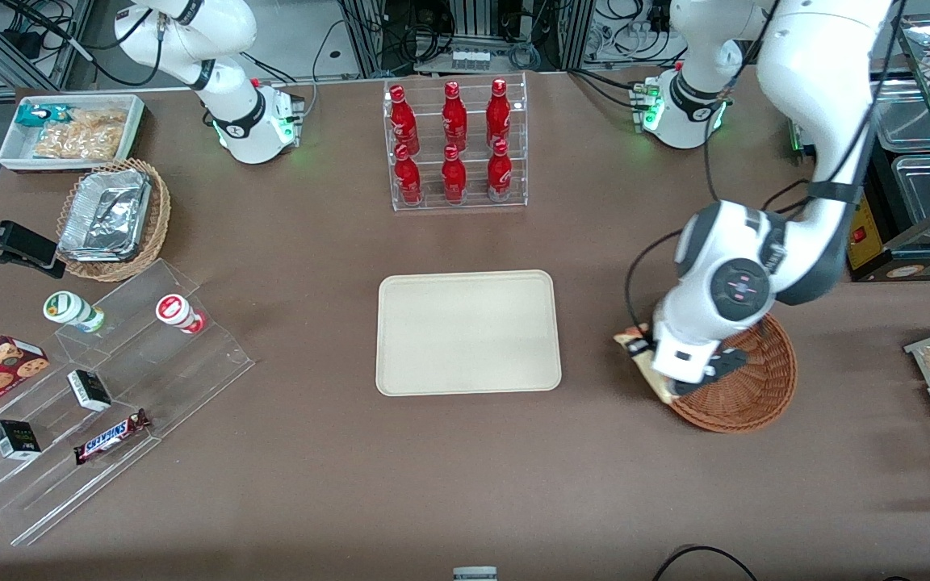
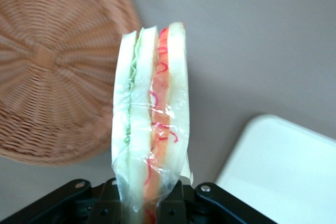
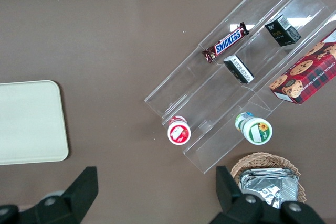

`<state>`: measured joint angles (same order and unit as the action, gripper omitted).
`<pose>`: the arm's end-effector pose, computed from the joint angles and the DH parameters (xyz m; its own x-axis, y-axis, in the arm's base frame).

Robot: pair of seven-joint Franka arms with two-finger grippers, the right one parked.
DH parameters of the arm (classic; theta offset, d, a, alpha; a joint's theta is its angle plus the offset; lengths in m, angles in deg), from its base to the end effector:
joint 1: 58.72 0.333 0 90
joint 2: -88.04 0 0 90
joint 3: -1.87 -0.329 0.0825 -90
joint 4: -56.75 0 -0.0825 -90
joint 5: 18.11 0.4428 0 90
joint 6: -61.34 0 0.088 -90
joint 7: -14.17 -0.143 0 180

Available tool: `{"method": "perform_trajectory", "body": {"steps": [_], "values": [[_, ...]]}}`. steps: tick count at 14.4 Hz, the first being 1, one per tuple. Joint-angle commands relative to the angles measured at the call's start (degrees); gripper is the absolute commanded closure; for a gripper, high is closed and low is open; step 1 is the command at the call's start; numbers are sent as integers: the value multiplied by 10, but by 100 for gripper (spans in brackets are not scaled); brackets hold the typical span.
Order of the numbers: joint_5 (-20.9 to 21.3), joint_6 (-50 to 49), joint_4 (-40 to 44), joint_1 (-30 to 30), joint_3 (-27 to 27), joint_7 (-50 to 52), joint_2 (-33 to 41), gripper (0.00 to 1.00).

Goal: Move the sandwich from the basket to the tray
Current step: 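Lift the sandwich and carry it over the cream tray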

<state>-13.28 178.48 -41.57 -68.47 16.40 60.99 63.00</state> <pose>0.6470 -0.2725 0.2783 0.9282 0.3613 -0.0893 0.3587 -0.9324 -0.0435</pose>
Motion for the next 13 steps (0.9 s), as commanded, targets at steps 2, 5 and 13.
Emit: {"method": "perform_trajectory", "body": {"steps": [2, 5, 13], "values": [[14, -9, 43, -82, -7, 9, -29, 88], [11, -9, 102, -149, -7, 29, -82, 88], [15, -9, 195, -250, -10, 69, -169, 87]]}}
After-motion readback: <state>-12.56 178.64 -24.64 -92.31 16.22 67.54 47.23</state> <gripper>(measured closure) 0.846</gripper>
